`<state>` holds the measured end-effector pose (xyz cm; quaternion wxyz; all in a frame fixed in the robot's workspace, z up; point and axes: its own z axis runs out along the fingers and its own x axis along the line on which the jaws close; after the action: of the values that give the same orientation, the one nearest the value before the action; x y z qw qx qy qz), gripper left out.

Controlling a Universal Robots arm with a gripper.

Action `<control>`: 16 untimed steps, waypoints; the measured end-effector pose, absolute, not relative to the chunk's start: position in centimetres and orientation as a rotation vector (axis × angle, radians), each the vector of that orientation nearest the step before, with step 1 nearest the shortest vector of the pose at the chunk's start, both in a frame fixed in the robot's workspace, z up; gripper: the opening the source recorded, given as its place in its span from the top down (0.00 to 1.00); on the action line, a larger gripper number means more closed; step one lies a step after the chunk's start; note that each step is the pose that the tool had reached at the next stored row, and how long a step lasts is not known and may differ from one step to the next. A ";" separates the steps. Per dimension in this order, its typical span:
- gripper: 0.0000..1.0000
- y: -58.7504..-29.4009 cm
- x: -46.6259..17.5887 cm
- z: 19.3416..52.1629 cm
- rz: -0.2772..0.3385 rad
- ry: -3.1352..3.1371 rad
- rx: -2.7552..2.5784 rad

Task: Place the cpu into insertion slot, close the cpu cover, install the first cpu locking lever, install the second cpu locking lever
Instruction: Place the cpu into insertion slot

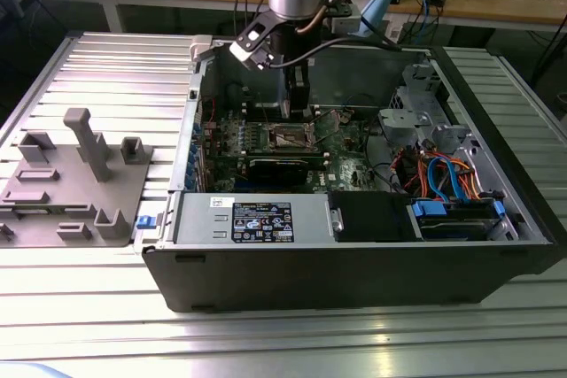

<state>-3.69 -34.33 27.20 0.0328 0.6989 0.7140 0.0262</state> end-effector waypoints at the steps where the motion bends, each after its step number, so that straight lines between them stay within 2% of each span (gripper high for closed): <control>1: 0.45 -34.3 -3.7 27.1 0.080 2.197 2.151; 16: 0.45 -34.3 -3.6 26.4 0.081 2.197 2.151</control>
<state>-3.56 -34.30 26.39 0.0328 0.6989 0.7140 0.0262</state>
